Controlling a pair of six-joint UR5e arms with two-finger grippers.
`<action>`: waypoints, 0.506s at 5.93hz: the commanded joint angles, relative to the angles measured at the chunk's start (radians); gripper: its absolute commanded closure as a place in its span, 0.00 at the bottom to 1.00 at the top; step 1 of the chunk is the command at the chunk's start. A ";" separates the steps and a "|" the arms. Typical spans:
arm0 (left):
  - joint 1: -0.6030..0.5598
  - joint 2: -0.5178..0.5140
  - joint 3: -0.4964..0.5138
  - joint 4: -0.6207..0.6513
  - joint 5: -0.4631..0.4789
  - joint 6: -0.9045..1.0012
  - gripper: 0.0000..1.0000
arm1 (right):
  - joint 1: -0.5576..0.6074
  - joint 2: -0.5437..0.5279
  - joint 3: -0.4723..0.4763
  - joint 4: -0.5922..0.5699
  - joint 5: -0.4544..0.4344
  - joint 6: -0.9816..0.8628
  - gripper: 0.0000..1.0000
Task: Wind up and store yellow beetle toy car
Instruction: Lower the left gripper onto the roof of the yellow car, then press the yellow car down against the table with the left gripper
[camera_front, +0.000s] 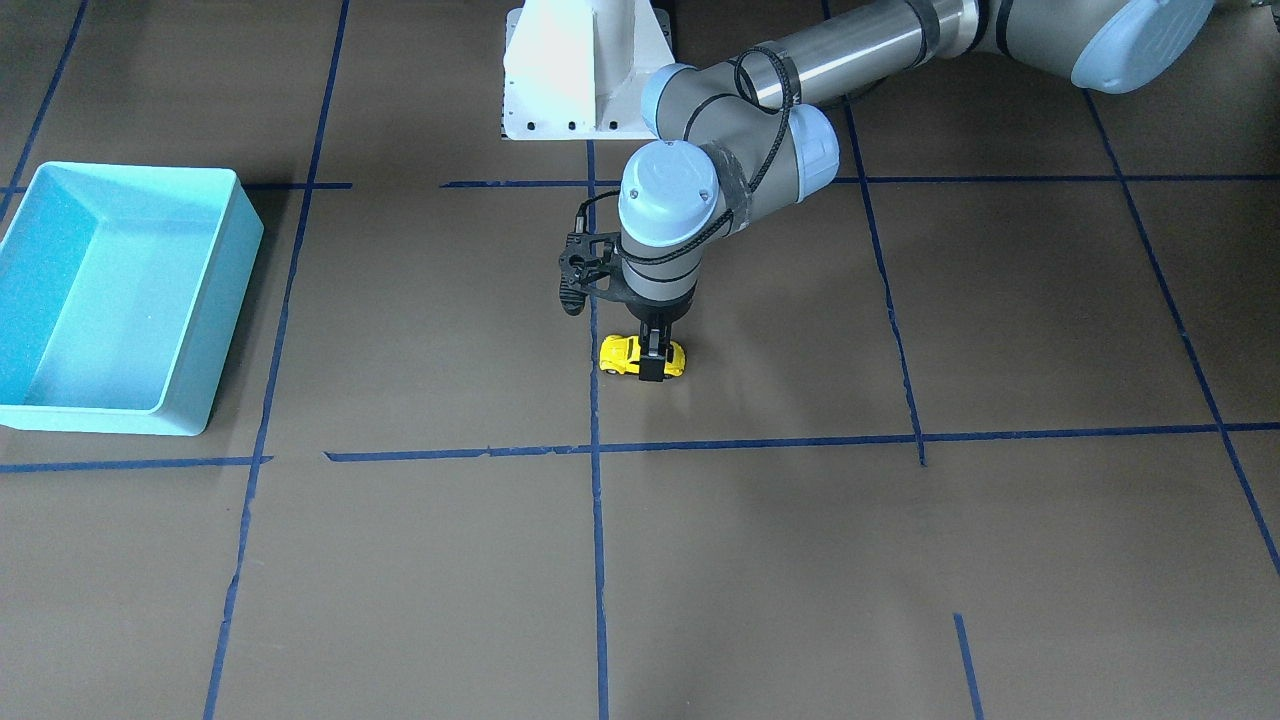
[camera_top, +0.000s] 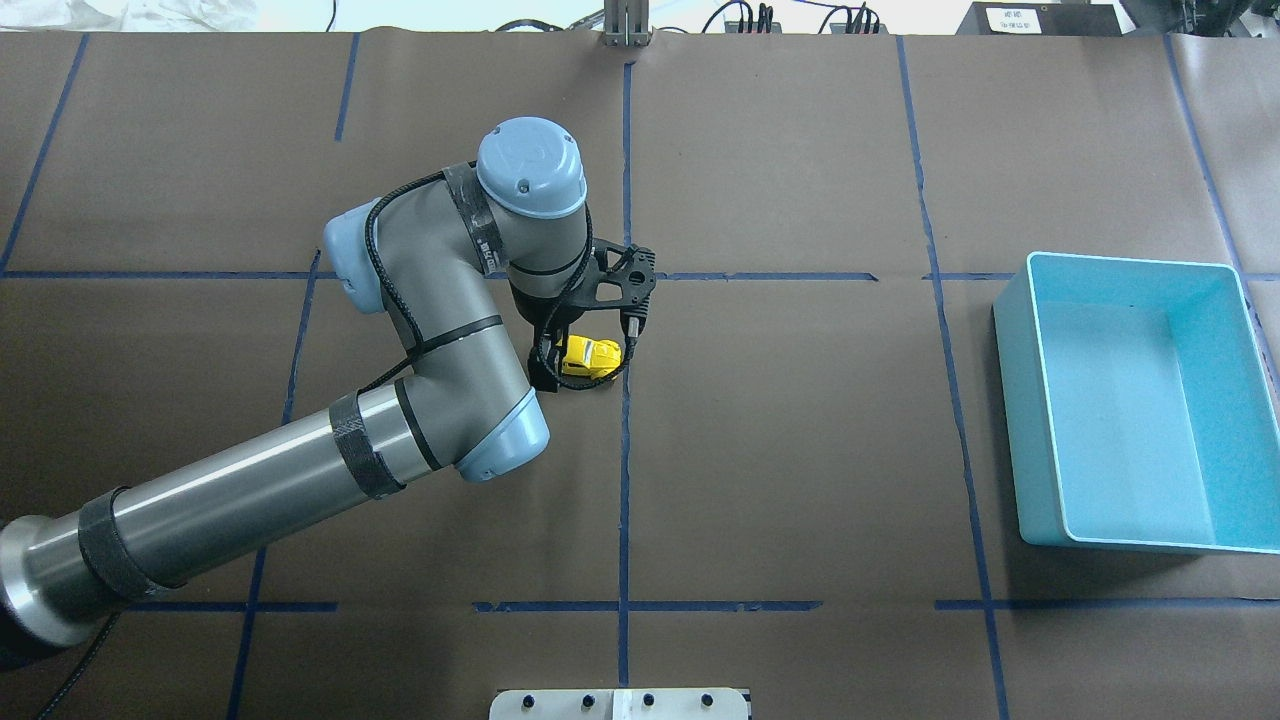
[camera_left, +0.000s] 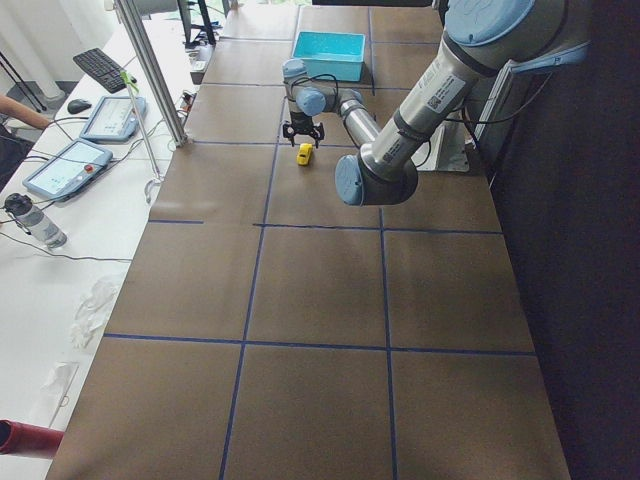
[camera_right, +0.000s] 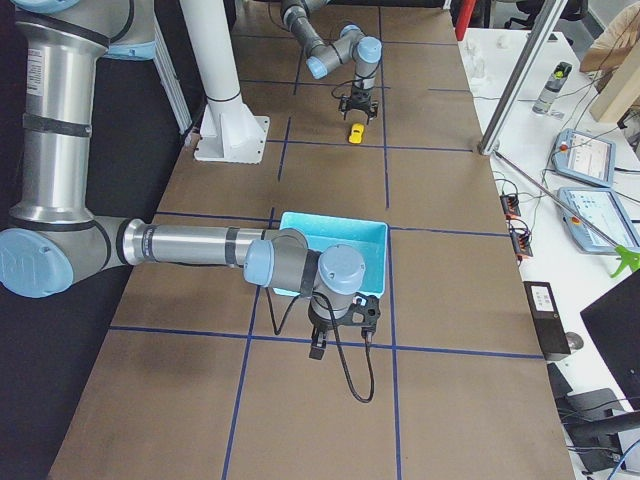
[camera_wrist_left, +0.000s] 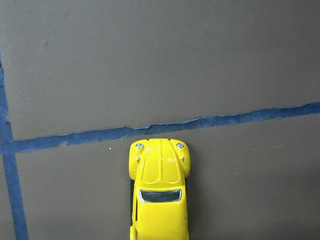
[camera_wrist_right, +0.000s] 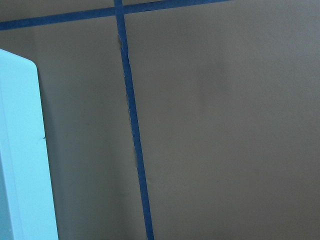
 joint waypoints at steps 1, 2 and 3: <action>0.001 -0.017 0.028 -0.004 0.019 0.001 0.00 | 0.000 0.000 -0.001 0.001 0.000 0.000 0.00; 0.001 -0.022 0.056 -0.050 0.027 0.000 0.00 | 0.000 0.000 -0.001 -0.001 0.000 0.000 0.00; 0.002 -0.033 0.076 -0.054 0.027 0.000 0.00 | 0.000 0.000 -0.001 0.001 0.000 0.000 0.00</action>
